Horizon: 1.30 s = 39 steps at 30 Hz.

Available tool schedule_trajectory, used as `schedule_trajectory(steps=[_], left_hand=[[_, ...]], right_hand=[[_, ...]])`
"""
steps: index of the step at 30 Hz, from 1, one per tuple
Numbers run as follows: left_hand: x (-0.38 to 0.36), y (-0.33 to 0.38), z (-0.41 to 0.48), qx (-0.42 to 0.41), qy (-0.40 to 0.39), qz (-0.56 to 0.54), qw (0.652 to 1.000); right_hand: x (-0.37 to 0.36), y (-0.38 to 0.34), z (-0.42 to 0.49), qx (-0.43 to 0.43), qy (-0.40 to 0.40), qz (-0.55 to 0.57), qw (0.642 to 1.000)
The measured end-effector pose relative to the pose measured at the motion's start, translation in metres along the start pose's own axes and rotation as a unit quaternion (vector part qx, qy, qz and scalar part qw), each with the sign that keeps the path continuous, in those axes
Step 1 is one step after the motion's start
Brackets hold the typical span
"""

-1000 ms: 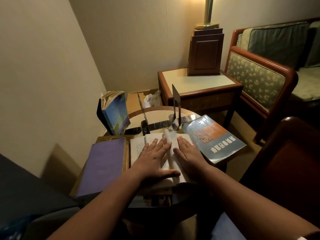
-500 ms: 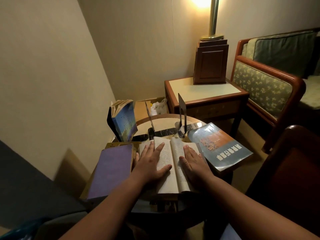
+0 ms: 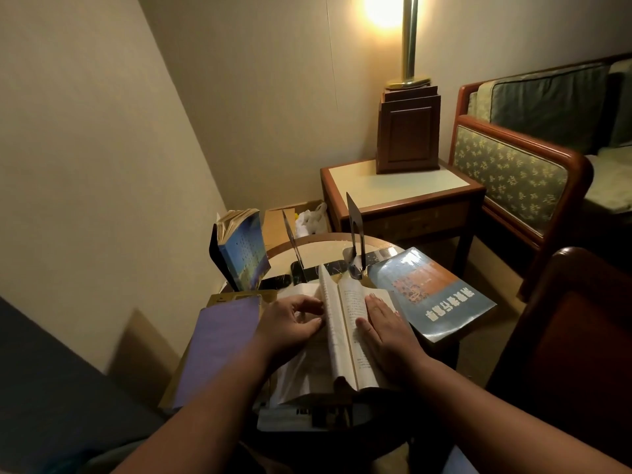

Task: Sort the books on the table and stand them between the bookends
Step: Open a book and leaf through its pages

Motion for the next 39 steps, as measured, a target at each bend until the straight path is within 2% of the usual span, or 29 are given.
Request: schedule_trajectory(steps=[3, 7, 12, 19, 24, 31, 39], left_hand=[[-0.001, 0.008, 0.002, -0.061, -0.004, 0.082, 0.995], [-0.006, 0.009, 0.004, -0.099, -0.014, 0.143, 0.985], [-0.011, 0.009, 0.005, -0.128, -0.017, 0.162, 0.978], [-0.018, 0.006, 0.003, -0.139, -0.023, 0.162, 0.977], [-0.03, -0.004, 0.002, -0.126, -0.069, 0.192, 0.971], [-0.034, -0.007, 0.003, -0.13, -0.061, 0.199, 0.969], [-0.035, -0.005, 0.001, -0.146, -0.046, 0.2, 0.968]], right_hand=[[0.015, -0.009, -0.006, 0.036, 0.056, 0.046, 0.997], [0.038, -0.033, -0.026, 0.152, 0.139, 0.103, 0.973], [0.058, -0.067, -0.04, 0.202, 0.137, 0.103, 0.964], [0.062, -0.068, -0.033, 0.142, 0.081, 0.076, 0.984], [0.065, -0.049, -0.025, 0.067, 0.11, 0.039, 0.991], [0.056, -0.013, -0.023, 0.008, 0.111, 0.033, 0.993], [0.048, -0.013, -0.028, 0.07, 0.169, -0.043, 0.982]])
Point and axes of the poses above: each hand's wrist, its own z-axis towards the middle knuckle, its own x-axis out of the back of the hand, y = z × x, the point moved 7 cm from there along z, towards the middle knuckle, and after that the axes turned 14 degrees about -x, right-handed, at the moved point
